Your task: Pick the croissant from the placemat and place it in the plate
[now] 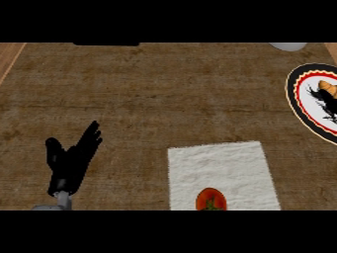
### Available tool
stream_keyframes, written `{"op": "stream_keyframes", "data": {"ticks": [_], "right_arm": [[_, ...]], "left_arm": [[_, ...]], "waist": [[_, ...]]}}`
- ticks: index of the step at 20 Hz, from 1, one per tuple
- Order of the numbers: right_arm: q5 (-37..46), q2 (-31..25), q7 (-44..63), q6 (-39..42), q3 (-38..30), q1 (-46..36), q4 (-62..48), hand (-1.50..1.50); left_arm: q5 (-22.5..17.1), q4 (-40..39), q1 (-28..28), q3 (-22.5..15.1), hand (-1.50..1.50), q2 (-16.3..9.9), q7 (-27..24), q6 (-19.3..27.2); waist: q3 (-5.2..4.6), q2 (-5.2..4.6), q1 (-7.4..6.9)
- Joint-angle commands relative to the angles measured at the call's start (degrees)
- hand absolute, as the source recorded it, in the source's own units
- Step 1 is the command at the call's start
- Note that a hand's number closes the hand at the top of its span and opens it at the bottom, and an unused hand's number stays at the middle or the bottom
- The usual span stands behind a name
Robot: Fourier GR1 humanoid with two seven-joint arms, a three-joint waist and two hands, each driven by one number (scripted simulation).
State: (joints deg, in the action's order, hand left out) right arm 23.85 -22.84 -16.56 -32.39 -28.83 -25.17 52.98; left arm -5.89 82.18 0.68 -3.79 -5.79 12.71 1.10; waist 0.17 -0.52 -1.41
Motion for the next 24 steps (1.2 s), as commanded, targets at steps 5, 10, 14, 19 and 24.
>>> {"op": "stream_keyframes", "data": {"ticks": [5, 10, 14, 19, 24], "right_arm": [[-5.62, -9.02, -16.72, 0.84, -7.64, -10.54, -25.58, 1.50], [3.25, -17.13, -2.98, 4.72, -1.82, -11.17, -35.19, -1.50], [3.94, -17.18, -2.79, 10.66, -0.49, -14.10, -39.46, -1.50], [-0.83, -16.81, -11.76, 16.88, -4.49, -13.89, -39.63, -1.50], [-7.84, -15.15, -20.91, 18.94, -11.09, -13.67, -38.28, -1.50]], "left_arm": [[-0.15, -1.65, -0.49, 0.38, 0.00, -0.42, -1.72, -1.70], [0.39, 0.06, 0.43, -1.39, 0.00, 0.23, -0.75, -1.77], [0.59, -1.37, -4.35, -1.03, 0.00, 1.34, 0.33, -0.59], [1.06, -1.72, -1.83, -1.51, 0.00, 1.61, -0.78, -0.54], [0.93, -0.69, -1.59, -0.97, 0.00, 1.55, -0.29, 0.11]], "waist": [[0.08, -0.46, -0.96], [0.05, -1.11, -2.98], [0.33, -1.83, -3.50], [0.48, -1.44, -2.60], [0.56, -1.15, -2.01]]}}
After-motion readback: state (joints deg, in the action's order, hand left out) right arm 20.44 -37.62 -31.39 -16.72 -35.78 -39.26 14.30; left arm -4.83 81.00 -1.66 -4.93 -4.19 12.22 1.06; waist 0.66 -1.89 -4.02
